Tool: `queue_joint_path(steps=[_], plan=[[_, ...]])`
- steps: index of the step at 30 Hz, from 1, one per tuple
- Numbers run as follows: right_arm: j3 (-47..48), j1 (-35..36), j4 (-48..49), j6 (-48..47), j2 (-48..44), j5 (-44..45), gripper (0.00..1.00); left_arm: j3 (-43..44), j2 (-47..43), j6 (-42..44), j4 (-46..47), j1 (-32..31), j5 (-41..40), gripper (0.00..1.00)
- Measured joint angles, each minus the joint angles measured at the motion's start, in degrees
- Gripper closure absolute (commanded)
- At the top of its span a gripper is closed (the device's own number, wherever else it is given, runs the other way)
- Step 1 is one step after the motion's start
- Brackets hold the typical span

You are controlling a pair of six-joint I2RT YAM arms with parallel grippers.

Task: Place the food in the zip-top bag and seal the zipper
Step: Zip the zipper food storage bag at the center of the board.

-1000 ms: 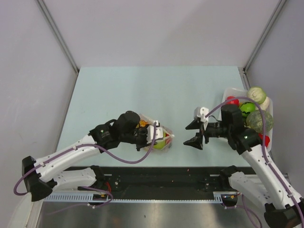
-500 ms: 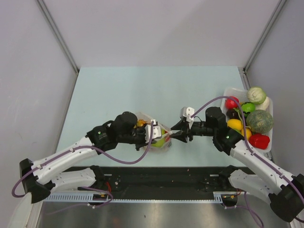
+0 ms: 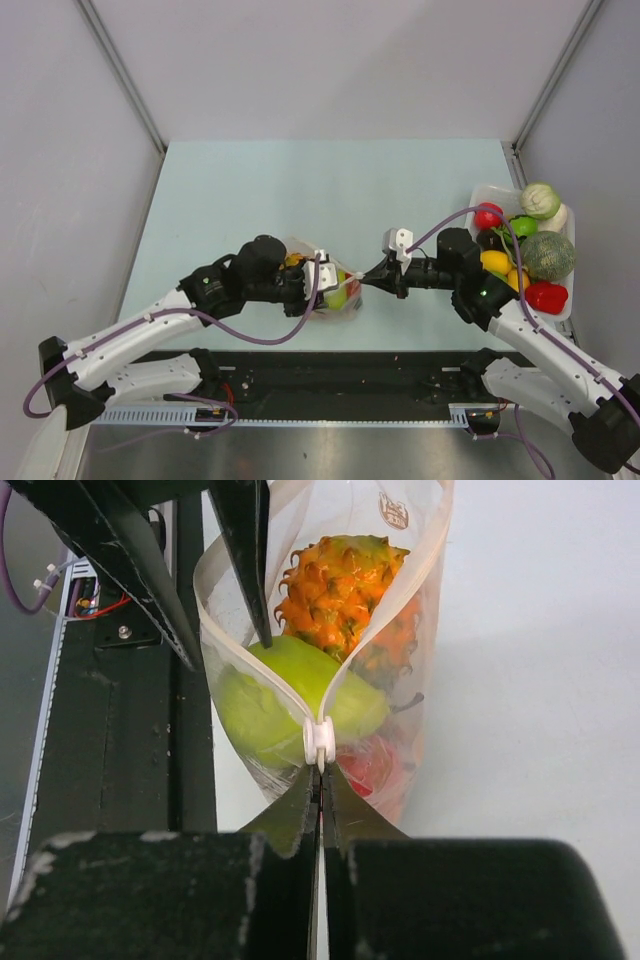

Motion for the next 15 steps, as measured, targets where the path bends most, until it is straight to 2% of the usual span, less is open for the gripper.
queue_joint_path(steps=[4, 7, 11, 15], plan=[[-0.09, 0.0, -0.28, -0.92, -0.13, 0.07, 1.0, 2.1, 0.0, 0.98, -1.64, 1.33, 0.15, 0.44], [-0.11, -0.02, -0.26, -1.36, -0.24, 0.22, 1.0, 7.26, 0.61, 2.38, -3.37, 2.25, -0.42, 0.47], [-0.11, -0.02, -0.22, -1.51, -0.33, 0.44, 1.0, 15.15, 3.91, 5.42, -4.44, 2.32, 0.42, 0.32], [-0.11, -0.02, -0.2, -1.49, -0.46, 0.52, 1.0, 18.91, 7.3, 7.17, -5.86, 2.32, 3.67, 0.37]])
